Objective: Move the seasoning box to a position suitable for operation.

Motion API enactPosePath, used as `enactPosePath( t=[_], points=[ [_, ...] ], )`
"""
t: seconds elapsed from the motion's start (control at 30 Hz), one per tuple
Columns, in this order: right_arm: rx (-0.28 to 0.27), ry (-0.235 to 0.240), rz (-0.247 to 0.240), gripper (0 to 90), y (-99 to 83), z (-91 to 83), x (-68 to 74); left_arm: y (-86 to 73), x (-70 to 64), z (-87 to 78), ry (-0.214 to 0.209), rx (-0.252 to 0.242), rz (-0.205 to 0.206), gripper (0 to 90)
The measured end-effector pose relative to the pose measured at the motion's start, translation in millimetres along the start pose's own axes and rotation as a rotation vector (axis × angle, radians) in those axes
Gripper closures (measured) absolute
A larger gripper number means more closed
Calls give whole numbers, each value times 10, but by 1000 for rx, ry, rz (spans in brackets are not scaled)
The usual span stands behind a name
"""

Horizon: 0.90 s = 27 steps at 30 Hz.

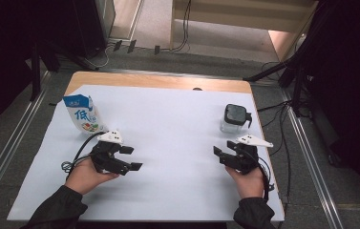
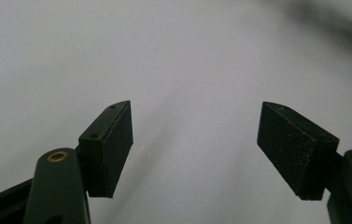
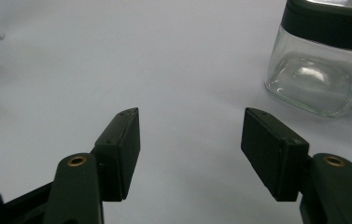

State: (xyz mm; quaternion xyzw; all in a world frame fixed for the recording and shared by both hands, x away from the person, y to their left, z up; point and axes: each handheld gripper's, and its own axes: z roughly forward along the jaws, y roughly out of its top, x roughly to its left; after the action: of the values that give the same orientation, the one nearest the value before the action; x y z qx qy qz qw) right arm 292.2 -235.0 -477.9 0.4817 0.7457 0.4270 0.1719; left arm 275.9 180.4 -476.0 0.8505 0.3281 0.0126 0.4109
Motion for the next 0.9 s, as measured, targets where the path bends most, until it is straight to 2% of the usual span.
enactPosePath(
  t=[0.17, 0.23, 0.3, 0.43, 0.5, 0.57, 0.63, 0.7, 0.77, 0.9],
  points=[
    [-9, -14, 10, 369, 8, -10, -35, 1, 22, -44, -3, -23, -18, 256],
    [-5, -21, 6, 382, 7, 1, -53, -1, 31, -54, -16, -12, -13, 250],
    [0, -19, 3, 388, 12, 16, -77, 5, 24, -56, -5, 2, -8, 262],
    [-24, -46, 40, 389, 37, 49, -148, 12, 4, -63, -3, -6, 7, 262],
    [-36, -63, 34, 387, 44, 60, -179, 20, 3, -66, 2, -10, 9, 262],
    [-43, -83, 54, 373, 66, 76, -218, 29, 3, -74, -4, -20, 8, 262],
    [-46, -105, 94, 336, 101, 90, -265, 33, -1, -78, 1, -23, 14, 263],
    [-58, -133, 119, 247, 112, 111, -317, 33, 1, -75, -1, -24, 13, 263],
    [-37, -158, 152, 167, 111, 164, -363, 33, 2, -73, 3, -19, 15, 262],
    [5, -206, 173, 81, 134, 243, -430, 32, -3, -59, 13, -9, 21, 262]
  ],
)
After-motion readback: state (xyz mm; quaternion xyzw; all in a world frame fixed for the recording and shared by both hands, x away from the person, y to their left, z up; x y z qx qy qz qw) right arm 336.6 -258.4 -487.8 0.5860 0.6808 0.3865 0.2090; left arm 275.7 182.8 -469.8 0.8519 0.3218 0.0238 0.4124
